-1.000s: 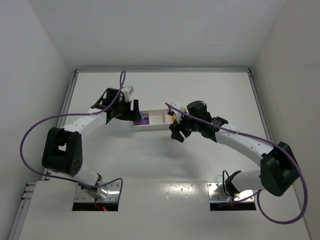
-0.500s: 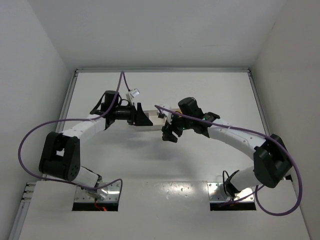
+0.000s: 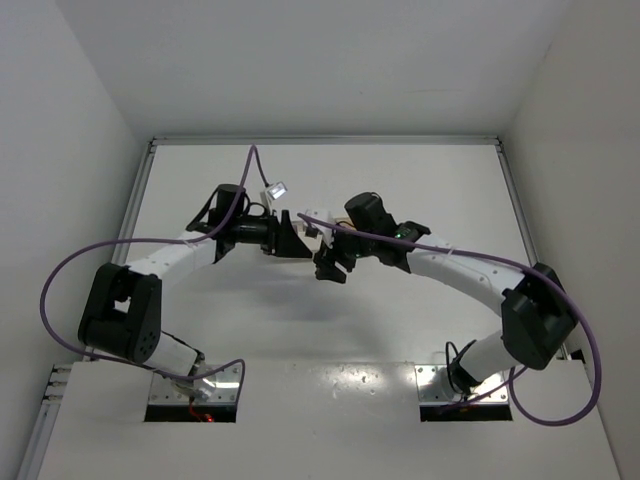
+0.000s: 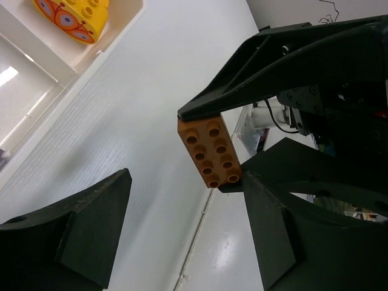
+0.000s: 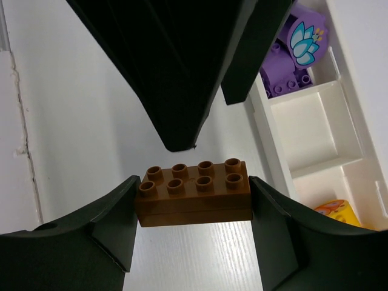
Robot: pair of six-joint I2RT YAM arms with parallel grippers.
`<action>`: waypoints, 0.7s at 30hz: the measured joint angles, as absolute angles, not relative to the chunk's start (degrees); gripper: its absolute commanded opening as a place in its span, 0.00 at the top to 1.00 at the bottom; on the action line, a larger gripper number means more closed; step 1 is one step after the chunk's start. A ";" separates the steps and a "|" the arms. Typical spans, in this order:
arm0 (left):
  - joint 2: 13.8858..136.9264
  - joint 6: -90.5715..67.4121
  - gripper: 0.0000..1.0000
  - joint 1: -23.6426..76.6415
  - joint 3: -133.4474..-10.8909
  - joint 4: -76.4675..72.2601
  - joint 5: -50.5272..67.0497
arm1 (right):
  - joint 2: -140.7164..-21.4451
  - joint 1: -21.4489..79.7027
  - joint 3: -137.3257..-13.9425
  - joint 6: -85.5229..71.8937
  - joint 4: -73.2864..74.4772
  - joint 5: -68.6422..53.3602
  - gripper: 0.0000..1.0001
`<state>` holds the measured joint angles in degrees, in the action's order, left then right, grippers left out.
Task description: Sort the legos into containers by color
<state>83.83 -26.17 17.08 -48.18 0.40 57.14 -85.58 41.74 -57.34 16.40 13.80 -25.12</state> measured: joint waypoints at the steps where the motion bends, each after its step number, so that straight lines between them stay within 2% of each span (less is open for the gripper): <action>1: 83.88 -26.22 0.20 17.19 -48.18 0.32 57.17 | -85.78 41.91 -57.67 16.43 13.80 -24.84 1.00; 12: 83.88 -27.09 0.20 18.70 -48.18 0.14 57.10 | -89.91 44.12 -60.45 16.51 13.96 -21.37 1.00; 19: 83.90 -27.29 0.28 19.44 -47.83 -0.58 56.97 | -90.06 44.12 -61.39 16.25 13.76 -19.57 1.00; 21: 83.94 -27.40 0.33 19.57 -47.72 -0.60 56.93 | -90.06 44.16 -61.54 16.14 13.82 -19.44 1.00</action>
